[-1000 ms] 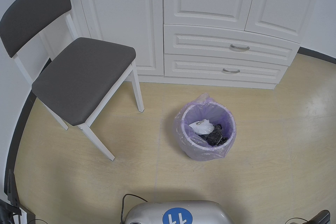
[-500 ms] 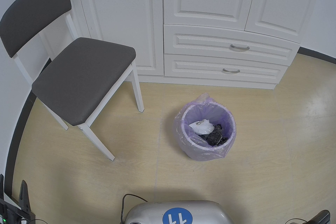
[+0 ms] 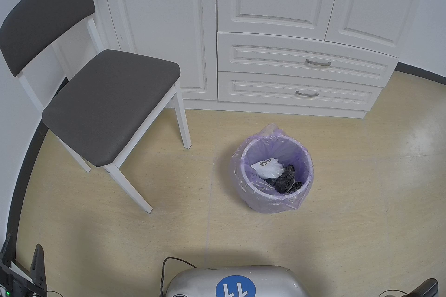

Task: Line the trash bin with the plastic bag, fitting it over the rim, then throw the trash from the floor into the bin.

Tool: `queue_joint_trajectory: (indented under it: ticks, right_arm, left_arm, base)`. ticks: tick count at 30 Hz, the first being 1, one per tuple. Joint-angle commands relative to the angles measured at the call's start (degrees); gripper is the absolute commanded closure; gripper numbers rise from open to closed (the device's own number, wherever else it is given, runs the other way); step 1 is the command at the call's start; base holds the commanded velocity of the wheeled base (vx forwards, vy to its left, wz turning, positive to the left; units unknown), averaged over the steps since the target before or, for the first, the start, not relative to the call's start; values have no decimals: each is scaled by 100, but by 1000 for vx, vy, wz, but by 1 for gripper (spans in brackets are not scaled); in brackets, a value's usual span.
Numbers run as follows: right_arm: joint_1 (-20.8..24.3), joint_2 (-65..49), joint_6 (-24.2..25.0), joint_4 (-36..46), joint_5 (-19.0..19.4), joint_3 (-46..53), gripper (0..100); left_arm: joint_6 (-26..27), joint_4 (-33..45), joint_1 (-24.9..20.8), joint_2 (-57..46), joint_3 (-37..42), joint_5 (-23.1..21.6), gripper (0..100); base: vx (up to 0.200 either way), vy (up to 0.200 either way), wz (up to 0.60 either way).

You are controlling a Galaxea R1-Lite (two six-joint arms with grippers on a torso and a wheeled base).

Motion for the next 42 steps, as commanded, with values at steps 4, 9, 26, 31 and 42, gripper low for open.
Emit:
queue_joint_trajectory:
  ticks: [4,9,26,31,42]
  right_arm:
    - [1,-77,-69,261,1,101,0]
    - [1,-77,-157,1324,71,101,0]
    - [-7,-68,-8,4638,1539,101,0]
    - [-7,-68,273,5253,2374,31,0]
    - [-7,-77,370,5033,2321,92,0]
  left_arm:
    - [712,372,2,-79,75,-723,0]
    - [625,355,2,-79,75,-706,0]
    - [581,267,2,-79,101,-565,0]
    - [572,258,2,-79,101,-565,0]
    - [572,249,2,-79,101,-565,0]
  base:
    - [0,0,0]
    - [0,0,0]
    - [0,0,0]
    - [0,0,0]
    - [0,0,0]
